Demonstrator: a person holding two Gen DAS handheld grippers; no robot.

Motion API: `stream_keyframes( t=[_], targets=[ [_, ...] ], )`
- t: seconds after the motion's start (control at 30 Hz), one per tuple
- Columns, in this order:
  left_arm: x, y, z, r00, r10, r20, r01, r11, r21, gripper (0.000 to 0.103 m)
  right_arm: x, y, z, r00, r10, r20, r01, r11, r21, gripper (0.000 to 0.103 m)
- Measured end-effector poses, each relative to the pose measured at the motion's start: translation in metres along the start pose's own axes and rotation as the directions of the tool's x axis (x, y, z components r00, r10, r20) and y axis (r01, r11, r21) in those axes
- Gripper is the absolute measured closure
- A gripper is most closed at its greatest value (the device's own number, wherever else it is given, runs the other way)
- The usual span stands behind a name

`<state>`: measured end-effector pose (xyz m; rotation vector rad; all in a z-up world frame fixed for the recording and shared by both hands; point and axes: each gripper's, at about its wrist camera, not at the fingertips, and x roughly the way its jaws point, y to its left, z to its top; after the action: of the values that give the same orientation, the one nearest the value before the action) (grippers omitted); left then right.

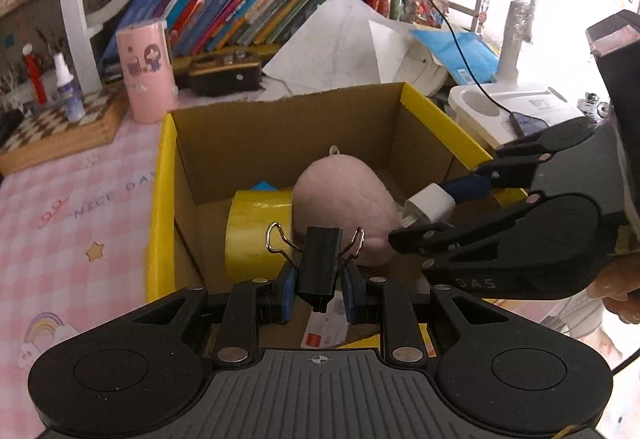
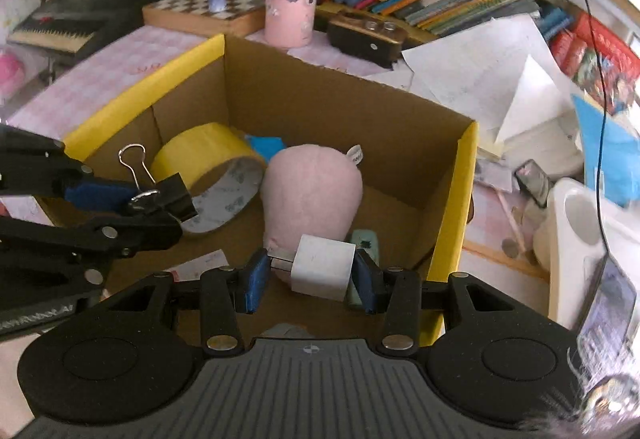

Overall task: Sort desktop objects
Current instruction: 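Open both tools to drop the clip and plug into the box, then withdraw both open tools from the yellow box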

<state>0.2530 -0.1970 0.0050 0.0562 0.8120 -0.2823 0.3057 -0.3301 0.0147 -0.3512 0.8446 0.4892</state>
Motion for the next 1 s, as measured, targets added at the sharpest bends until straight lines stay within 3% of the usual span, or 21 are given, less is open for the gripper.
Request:
stream_keyframes(
  t=[0.17, 0.33, 0.43, 0.57, 0.67, 0.8, 1.0],
  targets=[
    [0.008, 0.004, 0.003, 0.999, -0.012, -0.029, 0.011, 0.999, -0.039, 0.08, 0.009, 0.002, 0.005, 0.999, -0.03, -0.021, 0.028, 0.996, -0.088, 0.062],
    [0.001, -0.004, 0.001, 1.0, 0.023, 0.01, -0.022, 0.999, -0.025, 0.076, 0.008, 0.002, 0.002, 0.999, -0.034, 0.007, 0.034, 0.995, -0.094, 0.058],
    [-0.013, -0.01, -0.001, 0.997, 0.023, 0.068, -0.023, 1.0, -0.011, 0.065, 0.0, -0.001, -0.001, 0.998, -0.048, 0.049, 0.051, 0.996, -0.07, 0.048],
    [-0.041, -0.02, -0.001, 0.987, 0.037, 0.158, -0.039, 0.999, 0.013, 0.052, -0.024, -0.002, -0.009, 0.991, -0.05, 0.127, 0.052, 0.999, -0.012, 0.046],
    [-0.067, -0.02, -0.004, 0.965, 0.078, 0.249, -0.077, 0.997, -0.014, 0.045, -0.046, -0.001, -0.019, 0.976, -0.073, 0.207, 0.061, 0.996, 0.066, 0.041],
    [-0.098, -0.008, -0.015, 0.926, 0.18, 0.331, -0.148, 0.982, -0.12, 0.039, -0.076, 0.009, -0.034, 0.938, -0.134, 0.32, 0.077, 0.98, 0.183, 0.037],
    [-0.139, 0.017, -0.046, 0.844, 0.375, 0.384, -0.284, 0.919, -0.274, 0.036, -0.108, 0.031, -0.053, 0.885, -0.227, 0.405, 0.077, 0.932, 0.354, 0.031]
  ],
)
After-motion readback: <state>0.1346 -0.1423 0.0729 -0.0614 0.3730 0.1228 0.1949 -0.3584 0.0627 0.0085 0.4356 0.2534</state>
